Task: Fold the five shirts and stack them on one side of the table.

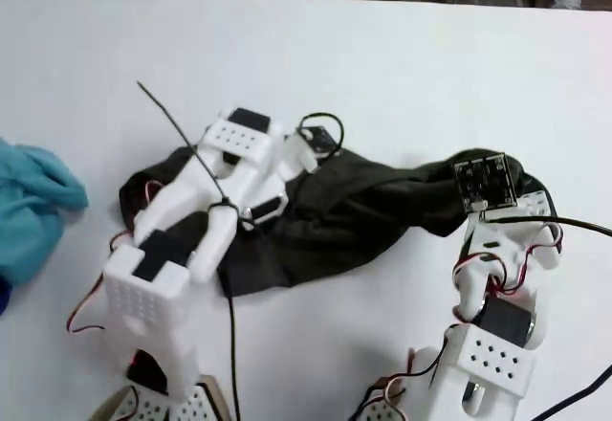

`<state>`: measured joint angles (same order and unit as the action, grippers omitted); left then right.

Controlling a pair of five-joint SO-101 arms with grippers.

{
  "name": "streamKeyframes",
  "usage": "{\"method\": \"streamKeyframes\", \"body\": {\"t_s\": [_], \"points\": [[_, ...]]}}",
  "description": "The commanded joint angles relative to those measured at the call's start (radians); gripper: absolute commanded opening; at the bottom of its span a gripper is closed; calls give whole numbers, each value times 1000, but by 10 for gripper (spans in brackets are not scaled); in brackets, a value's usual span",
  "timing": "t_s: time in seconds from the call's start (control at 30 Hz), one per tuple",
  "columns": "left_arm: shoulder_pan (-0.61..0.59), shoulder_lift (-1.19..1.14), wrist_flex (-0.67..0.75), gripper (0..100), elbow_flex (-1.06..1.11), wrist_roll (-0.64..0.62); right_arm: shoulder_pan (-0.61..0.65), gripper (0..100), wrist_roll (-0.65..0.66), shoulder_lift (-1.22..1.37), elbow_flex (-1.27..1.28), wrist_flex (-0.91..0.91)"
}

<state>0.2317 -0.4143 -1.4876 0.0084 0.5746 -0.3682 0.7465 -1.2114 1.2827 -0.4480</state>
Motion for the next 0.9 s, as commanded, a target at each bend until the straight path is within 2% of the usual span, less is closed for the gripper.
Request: {"method": "streamKeyframes", "body": {"t_s": [0.0, 0.33, 0.5, 0.7, 0.87], "points": [[-9, 17, -38, 34, -42, 8, -10, 20, 5, -2, -17, 16], [-11, 9, -71, 162, -81, 11, -15, 20, 5, -2, -17, 16], [-26, 9, -49, 162, -76, 11, -15, 20, 5, -2, -17, 16], [-112, 8, -20, 157, -74, 29, -15, 20, 5, -2, -17, 16], [-124, 8, -31, 69, -71, 51, -8, 21, 5, -2, -17, 19]]}}
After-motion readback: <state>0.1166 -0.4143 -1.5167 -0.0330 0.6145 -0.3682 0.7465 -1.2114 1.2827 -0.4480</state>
